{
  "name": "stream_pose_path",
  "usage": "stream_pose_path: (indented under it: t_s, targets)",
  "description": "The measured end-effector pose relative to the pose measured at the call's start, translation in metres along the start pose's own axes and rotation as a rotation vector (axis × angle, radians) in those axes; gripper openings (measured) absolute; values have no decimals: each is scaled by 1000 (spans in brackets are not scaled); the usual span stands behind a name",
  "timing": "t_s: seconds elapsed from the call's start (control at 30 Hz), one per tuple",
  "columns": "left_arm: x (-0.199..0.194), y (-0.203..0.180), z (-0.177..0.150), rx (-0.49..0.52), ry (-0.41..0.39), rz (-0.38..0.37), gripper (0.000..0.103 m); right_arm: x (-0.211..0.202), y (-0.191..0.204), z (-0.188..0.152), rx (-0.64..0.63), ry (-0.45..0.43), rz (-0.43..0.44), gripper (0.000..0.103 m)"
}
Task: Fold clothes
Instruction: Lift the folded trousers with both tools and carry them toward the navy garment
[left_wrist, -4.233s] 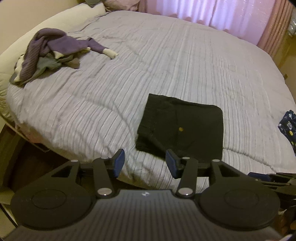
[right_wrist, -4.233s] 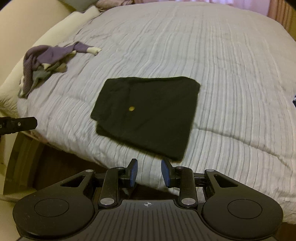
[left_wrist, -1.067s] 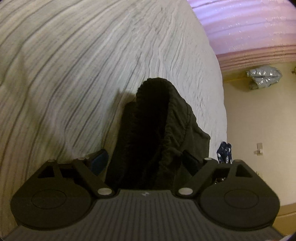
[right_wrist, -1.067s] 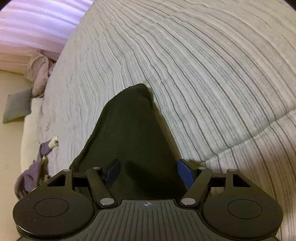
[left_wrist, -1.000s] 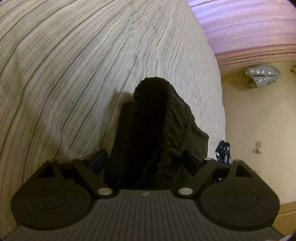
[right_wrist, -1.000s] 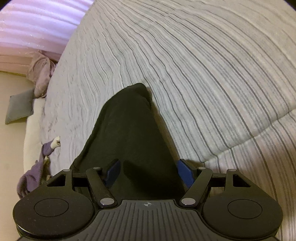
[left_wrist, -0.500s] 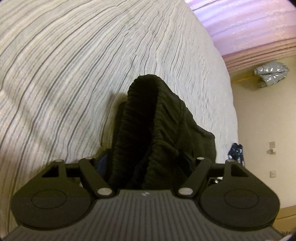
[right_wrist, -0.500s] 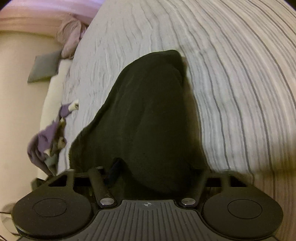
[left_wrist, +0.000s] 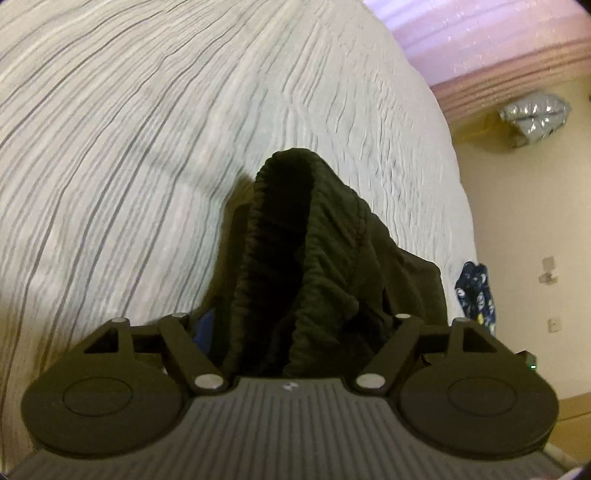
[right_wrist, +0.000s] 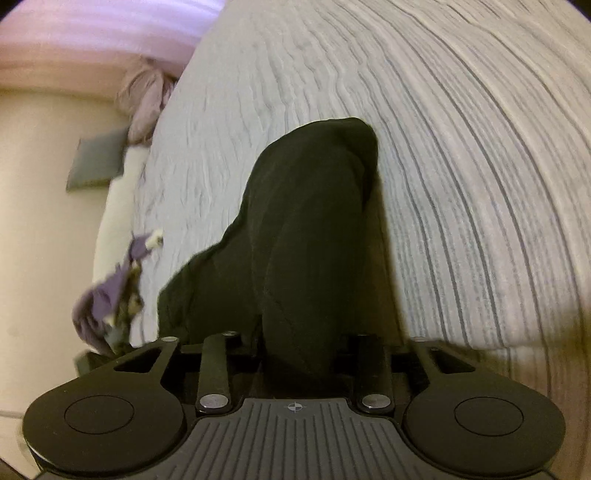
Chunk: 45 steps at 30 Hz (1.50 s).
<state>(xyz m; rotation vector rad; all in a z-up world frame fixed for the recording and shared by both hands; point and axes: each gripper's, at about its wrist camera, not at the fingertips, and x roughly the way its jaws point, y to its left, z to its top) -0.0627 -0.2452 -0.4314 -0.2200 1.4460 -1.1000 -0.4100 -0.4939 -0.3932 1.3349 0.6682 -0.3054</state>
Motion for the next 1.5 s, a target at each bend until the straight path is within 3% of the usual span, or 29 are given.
stream_pose_path:
  t_s: [0.13, 0.23, 0.4, 0.53, 0.77, 1.0, 1.27, 1.5]
  targets:
    - [4, -3, 6, -1, 25, 6, 66, 14, -2, -1, 14, -25, -9, 46]
    - [7, -21, 7, 33, 36, 25, 58, 9, -3, -3, 26, -52, 1, 29]
    - [21, -61, 12, 89, 69, 5, 50, -19, -2, -2, 5, -83, 24, 25]
    - [65, -120, 19, 177, 100, -98, 48, -73, -20, 4, 48, -217, 23, 24]
    - [187, -251, 19, 346, 242, -272, 48, -190, -68, 7, 133, -474, -33, 24]
    - [282, -364, 3, 471, 349, -359, 47, -278, -115, 6, 231, -686, -67, 24]
    - [343, -473, 0, 568, 399, -416, 47, -350, -145, 22, 289, -819, -53, 24]
    - [401, -559, 10, 630, 390, -465, 47, -424, -173, 88, 255, -901, -45, 24]
